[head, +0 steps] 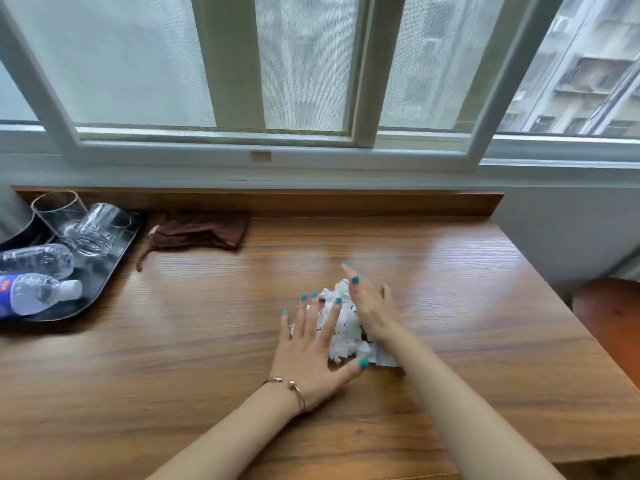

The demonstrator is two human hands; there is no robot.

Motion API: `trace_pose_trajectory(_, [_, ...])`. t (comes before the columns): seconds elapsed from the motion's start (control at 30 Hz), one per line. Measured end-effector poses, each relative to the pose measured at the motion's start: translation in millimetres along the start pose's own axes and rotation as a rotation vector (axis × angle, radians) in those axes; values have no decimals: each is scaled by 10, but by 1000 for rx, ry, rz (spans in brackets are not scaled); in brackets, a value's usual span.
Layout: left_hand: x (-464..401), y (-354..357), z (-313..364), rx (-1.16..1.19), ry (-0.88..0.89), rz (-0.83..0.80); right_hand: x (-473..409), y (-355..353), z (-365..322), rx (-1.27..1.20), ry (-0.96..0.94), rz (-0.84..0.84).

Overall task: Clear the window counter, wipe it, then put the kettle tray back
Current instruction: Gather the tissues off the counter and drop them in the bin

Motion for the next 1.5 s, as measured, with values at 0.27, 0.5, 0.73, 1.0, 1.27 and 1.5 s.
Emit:
trace_pose_trajectory(0.27, [-100,-214,-79,69,19,86,504,-390,317,99,-31,194])
trace_pose_trajectory(0.5, [-586,-77,44,187,-49,80,1274,-149,471,404,88,57])
trace_pose_trajectory(0.73, [-655,53,228,108,101,-3,905,-67,336,363,176,49])
trace_pose_trajectory(1.0, [-546,-291,55,396,135,117,1061,-267,409,266,123,35])
trace_pose_trajectory(1.27, [-748,113,202,15,245,-77,1001,9,345,479,234,26])
trace_pose_trajectory(1.5, [-632,79,279,-148,463,-150,897,-52,275,425,138,-31])
Point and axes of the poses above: each hand's wrist, its own x-axis away from the middle knuckle, its own y-axis out of the palm, z = x × y, the point moved 9 cm from there along -x, towards the middle knuckle, and after that the axes turned 7 degrees about z, right-handed, at the moved point
